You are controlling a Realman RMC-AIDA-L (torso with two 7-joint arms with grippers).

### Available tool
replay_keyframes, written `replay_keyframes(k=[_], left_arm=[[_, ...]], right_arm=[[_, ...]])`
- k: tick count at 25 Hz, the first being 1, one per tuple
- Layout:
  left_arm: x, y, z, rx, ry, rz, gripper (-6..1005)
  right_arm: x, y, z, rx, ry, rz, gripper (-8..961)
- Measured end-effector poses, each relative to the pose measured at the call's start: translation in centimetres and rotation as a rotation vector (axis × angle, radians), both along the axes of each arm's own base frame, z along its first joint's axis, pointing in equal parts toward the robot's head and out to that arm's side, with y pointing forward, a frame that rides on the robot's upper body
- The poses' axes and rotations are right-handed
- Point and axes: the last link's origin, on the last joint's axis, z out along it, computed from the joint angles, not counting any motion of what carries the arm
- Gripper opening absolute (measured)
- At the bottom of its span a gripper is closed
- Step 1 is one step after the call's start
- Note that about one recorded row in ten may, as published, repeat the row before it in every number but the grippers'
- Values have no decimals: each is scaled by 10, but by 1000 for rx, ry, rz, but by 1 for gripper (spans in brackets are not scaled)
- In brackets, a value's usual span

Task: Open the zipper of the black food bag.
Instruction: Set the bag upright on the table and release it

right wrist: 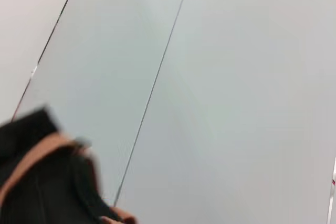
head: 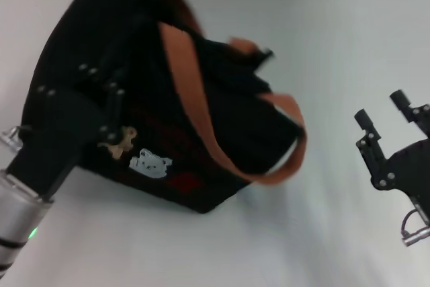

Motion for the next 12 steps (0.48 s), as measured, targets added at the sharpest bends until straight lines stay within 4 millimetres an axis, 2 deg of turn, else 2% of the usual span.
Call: replay_keyframes(k=[3, 8, 11, 12], left_arm=[[-16, -6, 1, -28, -5, 86, 104], [-29, -13, -9, -74, 21, 174, 103], [-29, -13, -11, -85, 22, 174, 103], [-22, -10, -20, -147, 20, 153, 103]], right_arm=[[-3, 2, 5, -5, 49, 27, 323], [-7, 5, 7, -36, 107, 48, 557], [-5, 5, 9, -48, 123, 49, 596], [-5, 5, 10, -53, 130, 49, 610]])
